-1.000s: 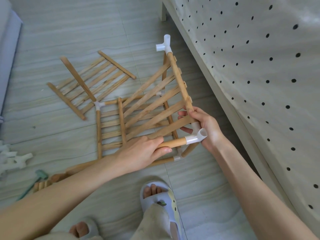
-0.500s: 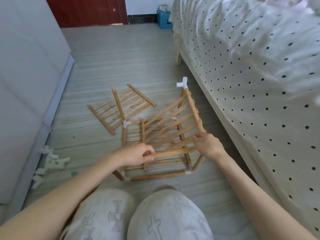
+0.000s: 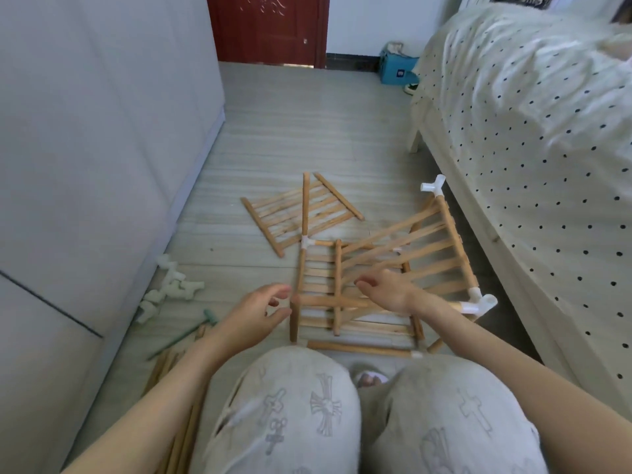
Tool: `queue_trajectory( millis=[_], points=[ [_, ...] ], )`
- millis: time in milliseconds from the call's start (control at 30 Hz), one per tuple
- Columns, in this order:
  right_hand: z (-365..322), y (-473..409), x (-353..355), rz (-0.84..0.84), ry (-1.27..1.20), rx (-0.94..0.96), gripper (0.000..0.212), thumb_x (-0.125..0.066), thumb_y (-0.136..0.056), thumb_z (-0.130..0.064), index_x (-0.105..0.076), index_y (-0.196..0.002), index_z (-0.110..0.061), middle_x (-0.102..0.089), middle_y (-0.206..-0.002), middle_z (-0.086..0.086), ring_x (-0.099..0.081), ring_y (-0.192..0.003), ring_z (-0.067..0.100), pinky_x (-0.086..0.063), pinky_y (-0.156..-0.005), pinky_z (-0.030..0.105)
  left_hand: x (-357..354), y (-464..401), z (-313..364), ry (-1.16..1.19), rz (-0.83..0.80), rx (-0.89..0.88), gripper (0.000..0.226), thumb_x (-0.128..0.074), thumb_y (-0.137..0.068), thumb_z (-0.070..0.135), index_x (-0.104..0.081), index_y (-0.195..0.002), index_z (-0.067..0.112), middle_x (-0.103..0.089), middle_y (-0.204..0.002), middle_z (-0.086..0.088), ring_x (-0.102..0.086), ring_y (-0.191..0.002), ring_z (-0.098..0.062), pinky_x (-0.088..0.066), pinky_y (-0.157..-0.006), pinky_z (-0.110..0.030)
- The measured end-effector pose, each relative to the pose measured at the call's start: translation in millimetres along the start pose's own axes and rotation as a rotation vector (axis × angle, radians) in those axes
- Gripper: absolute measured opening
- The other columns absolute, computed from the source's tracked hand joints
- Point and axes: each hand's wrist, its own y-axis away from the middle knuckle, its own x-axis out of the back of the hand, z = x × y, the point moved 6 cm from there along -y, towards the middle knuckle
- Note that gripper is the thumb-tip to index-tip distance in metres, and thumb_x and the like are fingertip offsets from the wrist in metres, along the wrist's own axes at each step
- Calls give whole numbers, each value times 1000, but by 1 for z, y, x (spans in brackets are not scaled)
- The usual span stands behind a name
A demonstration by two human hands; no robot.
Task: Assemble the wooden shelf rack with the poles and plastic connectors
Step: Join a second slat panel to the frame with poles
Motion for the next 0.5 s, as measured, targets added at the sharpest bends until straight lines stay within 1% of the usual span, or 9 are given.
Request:
queue_trajectory(
  millis=[67,133,167,233,300,333,400,433,500],
  points=[
    [-2,-17,-7,-90,45,-5,29,-35,-100,-26,-62,-95,-18,-60,-97,1,-54,-95,20,-39,-79,30,-10,-2,-11,49,0,7,43,-59,-91,24,-47,-132,19,-53,-123,6,-50,-110,-7,-42,-91,-22],
    [-2,-35,-14,-135,64,-2,31,-34,-100,-26,-51,-74,-22,-52,-81,-4,-49,-81,14,-34,-70,27,-20,-10,-17,84,17,-8,43,-62,-89,26,-49,-129,21,-52,-117,12,-48,-107,-3,-38,-82,-9],
    [-3,-42,-19,-152,54,7,32,-35,-100,-25,-50,-72,-19,-51,-80,-1,-48,-78,14,-33,-69,26,-25,-14,-18,107,27,-16,40,-63,-88,26,-51,-126,20,-53,-114,12,-50,-106,-3,-36,-79,-4],
    [-5,-52,-33,-231,-26,18,34,-35,-100,-28,-56,-77,-13,-58,-80,5,-53,-74,15,-38,-68,25,-31,-21,-22,172,50,-23,32,-64,-87,24,-57,-118,19,-60,-108,9,-56,-101,-4,-37,-78,-2],
    [-9,-56,-48,-330,-78,8,41,-33,-100,-35,-63,-85,-12,-67,-75,0,-58,-62,9,-43,-63,20,-33,-24,-26,268,85,-5,21,-65,-87,23,-61,-108,24,-64,-99,12,-60,-92,2,-40,-78,-3],
    [-12,-57,-51,-341,-61,14,42,-32,-100,-38,-64,-86,-14,-66,-69,-5,-56,-55,5,-43,-60,19,-33,-24,-29,312,108,9,19,-66,-86,22,-62,-104,26,-65,-96,13,-60,-88,6,-42,-77,-3],
    [-14,-59,-52,-309,-36,37,45,-33,-100,-39,-66,-87,-12,-57,-56,-10,-47,-43,2,-40,-54,15,-33,-25,-32,353,134,16,19,-68,-84,17,-61,-99,27,-66,-92,9,-62,-85,5,-44,-76,-5],
    [-14,-59,-51,-287,-49,50,47,-34,-99,-39,-68,-89,-9,-54,-53,-10,-43,-40,1,-38,-51,12,-33,-26,-32,358,129,7,19,-68,-83,14,-61,-95,28,-66,-90,8,-62,-85,2,-45,-76,-6],
    [-13,-54,-47,-256,-85,63,47,-36,-99,-41,-69,-88,-9,-51,-52,-9,-41,-39,1,-36,-48,9,-34,-26,-30,351,119,-23,24,-67,-83,8,-61,-88,31,-65,-86,10,-60,-82,6,-44,-74,-5]
  ],
)
